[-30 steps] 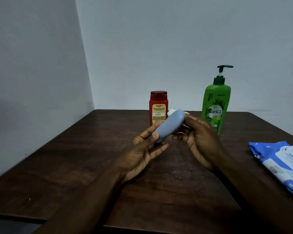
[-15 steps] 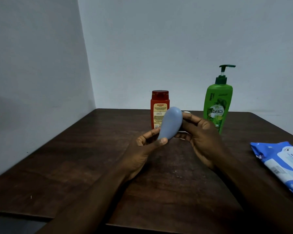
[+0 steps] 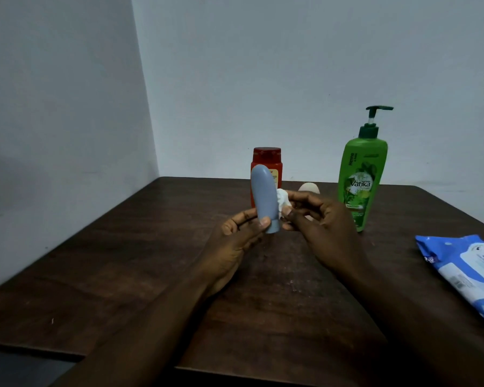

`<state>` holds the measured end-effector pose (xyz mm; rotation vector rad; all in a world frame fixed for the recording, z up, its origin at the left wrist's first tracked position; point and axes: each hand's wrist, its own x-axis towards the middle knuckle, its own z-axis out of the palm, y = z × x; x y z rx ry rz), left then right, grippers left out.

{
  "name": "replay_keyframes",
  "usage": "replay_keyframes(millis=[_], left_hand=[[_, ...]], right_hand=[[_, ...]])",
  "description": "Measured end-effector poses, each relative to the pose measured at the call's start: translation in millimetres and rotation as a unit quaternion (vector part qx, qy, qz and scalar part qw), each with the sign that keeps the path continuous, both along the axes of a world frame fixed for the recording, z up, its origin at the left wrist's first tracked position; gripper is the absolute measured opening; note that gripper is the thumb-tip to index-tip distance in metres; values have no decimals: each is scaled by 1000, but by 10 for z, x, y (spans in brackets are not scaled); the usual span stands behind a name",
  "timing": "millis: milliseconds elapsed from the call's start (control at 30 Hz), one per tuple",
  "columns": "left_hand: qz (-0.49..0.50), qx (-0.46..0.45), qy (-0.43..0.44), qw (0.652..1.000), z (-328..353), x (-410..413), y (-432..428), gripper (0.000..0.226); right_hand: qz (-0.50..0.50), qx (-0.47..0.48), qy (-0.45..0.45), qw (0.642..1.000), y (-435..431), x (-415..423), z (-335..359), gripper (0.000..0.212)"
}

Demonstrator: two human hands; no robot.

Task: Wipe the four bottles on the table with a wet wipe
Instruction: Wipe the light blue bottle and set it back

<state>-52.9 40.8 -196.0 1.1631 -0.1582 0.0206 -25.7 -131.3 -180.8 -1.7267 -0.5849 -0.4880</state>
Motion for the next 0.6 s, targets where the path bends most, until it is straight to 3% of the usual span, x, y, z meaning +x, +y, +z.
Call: replay_keyframes(millis=[67, 300, 600], left_hand=[[2, -20, 11, 1000, 10, 8, 9, 41], [43, -72, 10, 996, 8, 30, 62, 31], [4, -72, 12, 997, 42, -30, 43, 56]], right_hand=[[-33, -68, -48, 996, -13, -24, 10, 28], [-33, -158, -194, 968, 11, -25, -31, 27], [-77, -99, -188, 974, -20, 31, -17, 26]])
